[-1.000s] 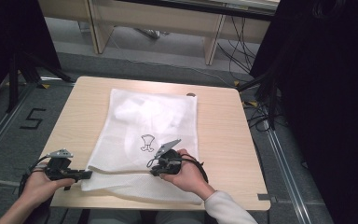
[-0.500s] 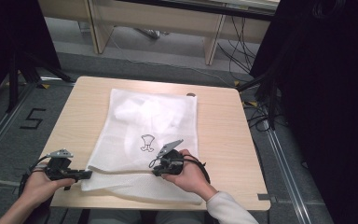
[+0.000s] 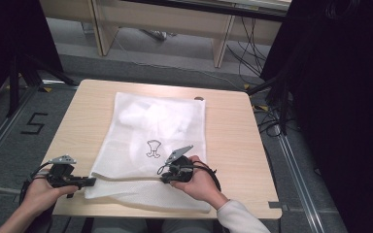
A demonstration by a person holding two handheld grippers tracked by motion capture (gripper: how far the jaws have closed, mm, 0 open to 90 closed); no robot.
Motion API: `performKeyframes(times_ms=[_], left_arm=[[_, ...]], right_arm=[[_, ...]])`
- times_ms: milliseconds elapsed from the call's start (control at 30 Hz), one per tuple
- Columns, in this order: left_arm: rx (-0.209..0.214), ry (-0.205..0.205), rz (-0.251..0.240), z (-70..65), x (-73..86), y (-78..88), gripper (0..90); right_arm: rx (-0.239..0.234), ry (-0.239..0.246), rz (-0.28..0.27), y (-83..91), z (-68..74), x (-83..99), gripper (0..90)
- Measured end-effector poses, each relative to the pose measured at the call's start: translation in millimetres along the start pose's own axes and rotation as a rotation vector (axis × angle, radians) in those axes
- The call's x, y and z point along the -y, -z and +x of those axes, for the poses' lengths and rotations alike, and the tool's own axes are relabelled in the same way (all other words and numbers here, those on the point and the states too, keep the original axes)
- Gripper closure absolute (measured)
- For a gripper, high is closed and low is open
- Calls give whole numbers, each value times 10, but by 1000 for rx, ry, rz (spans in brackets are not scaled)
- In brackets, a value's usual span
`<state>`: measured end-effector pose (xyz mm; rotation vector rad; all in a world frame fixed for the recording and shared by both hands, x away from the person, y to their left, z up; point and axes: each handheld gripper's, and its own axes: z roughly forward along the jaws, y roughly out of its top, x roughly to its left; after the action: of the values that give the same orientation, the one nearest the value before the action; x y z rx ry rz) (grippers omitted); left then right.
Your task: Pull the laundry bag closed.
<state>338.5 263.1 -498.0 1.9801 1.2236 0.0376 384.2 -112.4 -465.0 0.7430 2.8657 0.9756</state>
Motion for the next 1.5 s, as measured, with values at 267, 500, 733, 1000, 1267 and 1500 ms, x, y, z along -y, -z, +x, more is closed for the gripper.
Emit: performKeyframes(times_ms=[267,500,733,1000,1267,1500], left_arm=[[-2,0,0,0,1,0,854],[-1,1,0,0,0,0,854],[-4,1,-1,0,0,0,854],[-4,-1,1,3,1,-1,854],[0,-3,4,4,0,-5,854],[-2,-2,3,6,1,-3,854]], right_arm=[[9,-15,7,32,-6,20,826],[5,-15,0,46,-26,45,826],[9,-15,0,63,-32,56,826],[11,-22,-2,89,-43,81,826],[17,-32,-1,118,-55,115,826],[13,-25,-7,118,-61,123,826]])
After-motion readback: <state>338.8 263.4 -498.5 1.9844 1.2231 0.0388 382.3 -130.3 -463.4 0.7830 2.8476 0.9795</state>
